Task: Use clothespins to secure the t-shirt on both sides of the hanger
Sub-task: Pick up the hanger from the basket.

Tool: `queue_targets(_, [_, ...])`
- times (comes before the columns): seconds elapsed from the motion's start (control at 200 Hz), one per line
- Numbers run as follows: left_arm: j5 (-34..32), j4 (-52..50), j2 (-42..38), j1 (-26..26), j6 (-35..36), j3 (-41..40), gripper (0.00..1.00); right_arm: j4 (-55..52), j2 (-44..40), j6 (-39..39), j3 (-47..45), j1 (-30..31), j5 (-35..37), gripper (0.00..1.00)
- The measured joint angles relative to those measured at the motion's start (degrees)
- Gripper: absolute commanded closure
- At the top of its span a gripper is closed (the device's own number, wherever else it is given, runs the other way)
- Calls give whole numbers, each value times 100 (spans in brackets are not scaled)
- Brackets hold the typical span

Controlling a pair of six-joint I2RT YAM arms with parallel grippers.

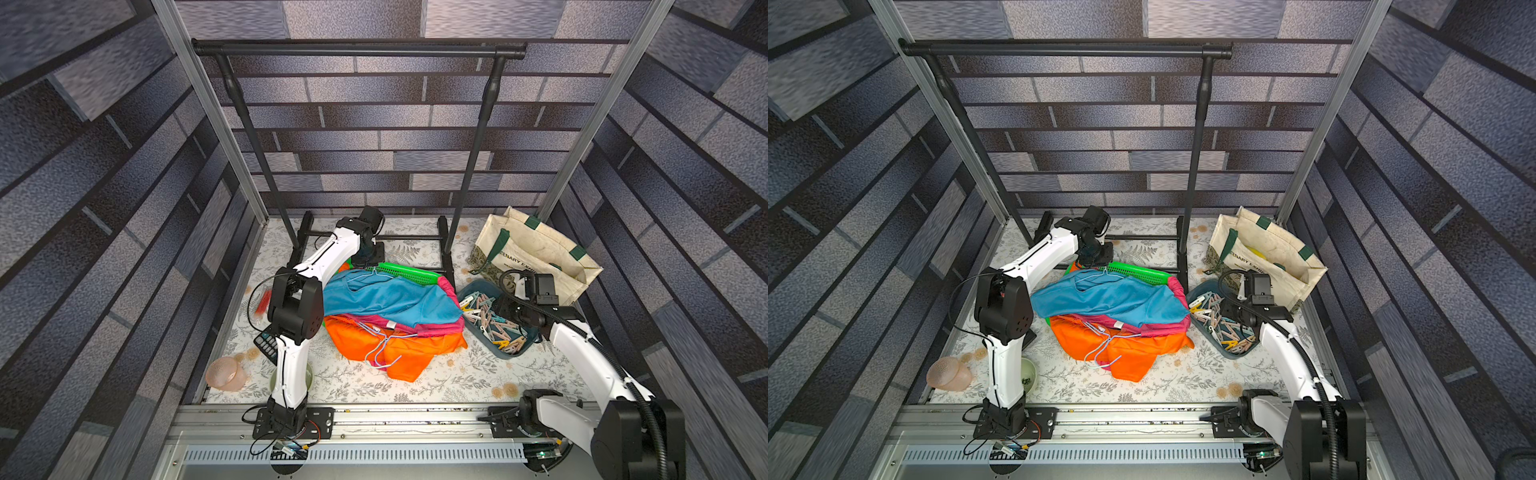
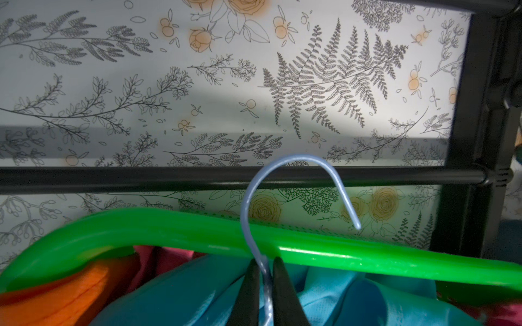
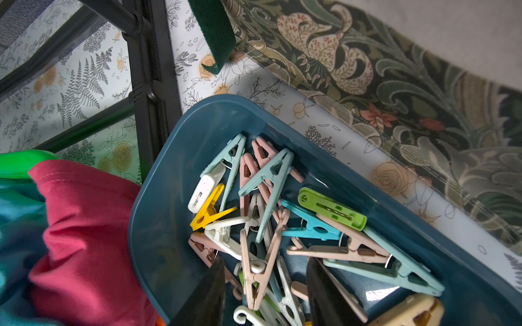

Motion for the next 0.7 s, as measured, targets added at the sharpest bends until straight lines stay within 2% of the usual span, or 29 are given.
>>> queue_targets(0.225, [-2, 210, -317, -7, -46, -125, 98, -2, 138, 17, 0, 0, -39, 48])
queue_targets(0.396, [-17, 1158, -1838, -66, 35, -999, 96, 0, 404, 79, 0, 0, -254, 55])
queue_targets(0.541, [68, 2192, -3274, -125, 256, -1663, 94, 26, 654, 151, 0, 0, -546, 55])
queue_targets(0.701, [203, 2885, -4000, -195, 463, -2081, 93, 111, 898, 262, 0, 0, -844, 50])
